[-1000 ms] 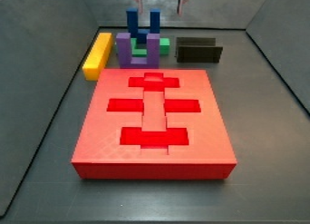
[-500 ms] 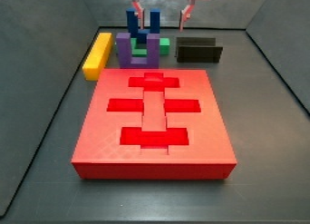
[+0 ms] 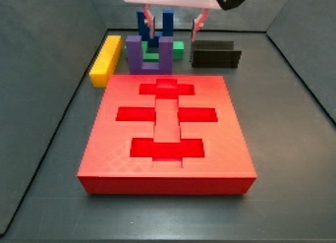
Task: Pick up the purple object. Move up. Move to above the board. Insert the purple object.
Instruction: Pick up the purple object.
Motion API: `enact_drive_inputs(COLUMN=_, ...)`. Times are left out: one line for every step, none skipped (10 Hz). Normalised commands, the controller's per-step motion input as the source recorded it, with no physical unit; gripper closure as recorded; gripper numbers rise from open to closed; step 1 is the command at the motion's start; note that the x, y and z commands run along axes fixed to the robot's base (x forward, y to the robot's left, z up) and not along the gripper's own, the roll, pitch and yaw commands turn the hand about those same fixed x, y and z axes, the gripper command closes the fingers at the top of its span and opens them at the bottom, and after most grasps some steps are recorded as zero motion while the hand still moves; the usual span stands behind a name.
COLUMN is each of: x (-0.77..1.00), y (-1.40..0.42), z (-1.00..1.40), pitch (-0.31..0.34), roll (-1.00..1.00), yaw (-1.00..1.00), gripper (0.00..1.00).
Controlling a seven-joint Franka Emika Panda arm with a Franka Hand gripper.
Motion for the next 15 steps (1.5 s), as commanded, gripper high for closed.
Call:
enact_drive_inputs(x=0.0, y=0.0, z=-0.42, pitch=0.021, roll=0.04, yaw=0.0, gripper=0.0)
enact_drive_inputs(x=0.0, y=0.0, z=-0.4, pitch=0.023, roll=0.03, yaw=0.0, gripper=0.0)
enact_drive_inputs(x=0.02, y=0.0, z=-0.35, pitch=0.034, roll=0.03, yaw=0.0, gripper=0.0)
enact_drive_inputs(x=0.05, y=0.0, z=-0.34, pitch=0.039, roll=0.04, yaw=0.0, gripper=0.0)
enact_drive_inputs(x=0.0, y=0.0, z=-0.04, pitch=0.011, roll=0.0, yaw=0.0, gripper=0.0)
enact_drive_inputs(x=0.0, y=0.0, z=0.0, pitch=0.0, roll=0.01, yaw=0.0, gripper=0.0)
enact_drive_inputs(x=0.0, y=0.01, z=-0.06, pitch=0.0, roll=0.13, yaw=0.0, gripper=0.0)
enact_drive_inputs(x=0.0, y=0.0, z=0.0, pitch=0.0, roll=0.0, yaw=0.0, gripper=0.0)
enact_drive_inputs(x=0.0, y=0.0, z=0.0, pitch=0.0, roll=0.0, yaw=0.0, gripper=1.0)
enact_drive_inputs(x=0.0, y=0.0, z=0.0, pitch=0.0, roll=0.0, yaw=0.0, gripper=1.0)
enact_drive_inputs(x=0.0, y=0.0, z=0.0, pitch=0.0, roll=0.0, yaw=0.0, gripper=1.0)
enact_drive_inputs(x=0.0, y=0.0, z=0.0, pitch=0.0, roll=0.0, yaw=0.0, gripper=1.0)
enact_drive_inputs(x=0.0, y=0.0, z=0.0, pitch=0.0, roll=0.0, yaw=0.0, gripper=1.0)
enact_drive_inputs(x=0.0, y=0.0, z=0.0, pitch=0.0, roll=0.0, yaw=0.0, gripper=1.0)
enact_drive_inputs(x=0.0, y=0.0, z=0.0, pitch=0.0, roll=0.0, yaw=0.0, gripper=1.0)
